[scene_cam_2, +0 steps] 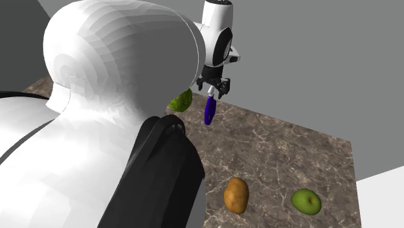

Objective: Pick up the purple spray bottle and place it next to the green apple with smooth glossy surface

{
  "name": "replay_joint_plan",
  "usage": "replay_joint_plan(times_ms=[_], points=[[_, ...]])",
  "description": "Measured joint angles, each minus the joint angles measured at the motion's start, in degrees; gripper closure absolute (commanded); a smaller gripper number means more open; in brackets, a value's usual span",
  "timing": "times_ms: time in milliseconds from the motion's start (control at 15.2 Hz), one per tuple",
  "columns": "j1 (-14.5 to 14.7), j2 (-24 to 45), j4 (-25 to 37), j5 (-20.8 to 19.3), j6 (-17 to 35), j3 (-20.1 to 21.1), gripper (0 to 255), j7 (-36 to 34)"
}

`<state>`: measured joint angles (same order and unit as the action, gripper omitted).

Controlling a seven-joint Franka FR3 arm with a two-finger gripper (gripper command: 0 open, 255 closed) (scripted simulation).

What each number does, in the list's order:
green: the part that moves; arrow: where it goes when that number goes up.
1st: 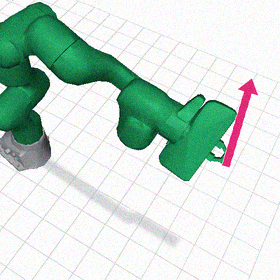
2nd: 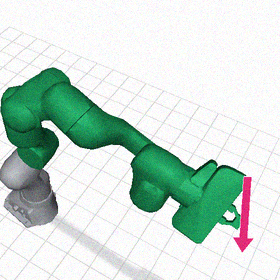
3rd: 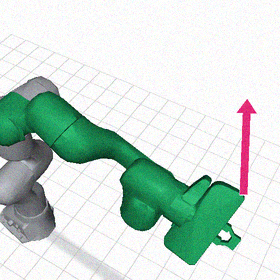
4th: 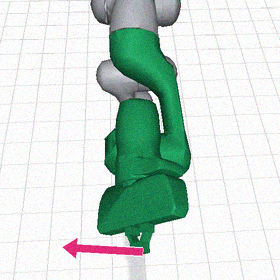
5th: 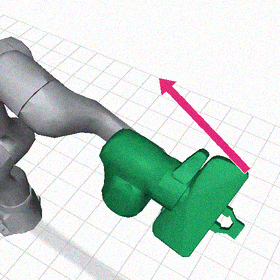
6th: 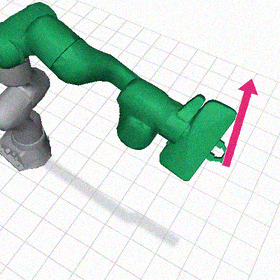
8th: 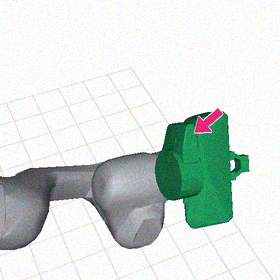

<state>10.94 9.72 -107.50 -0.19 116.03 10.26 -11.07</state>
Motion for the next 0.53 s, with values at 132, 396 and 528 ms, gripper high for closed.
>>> replay_joint_plan(times_ms=[132,396,528], points=[[0.0,0.0,0.0,0.0,0.0,0.0,0,0.0],[0.0,0.0,0.0,0.0,0.0,0.0,255,0.0],[0.0,0.0,0.0,0.0,0.0,0.0,255,0.0]])
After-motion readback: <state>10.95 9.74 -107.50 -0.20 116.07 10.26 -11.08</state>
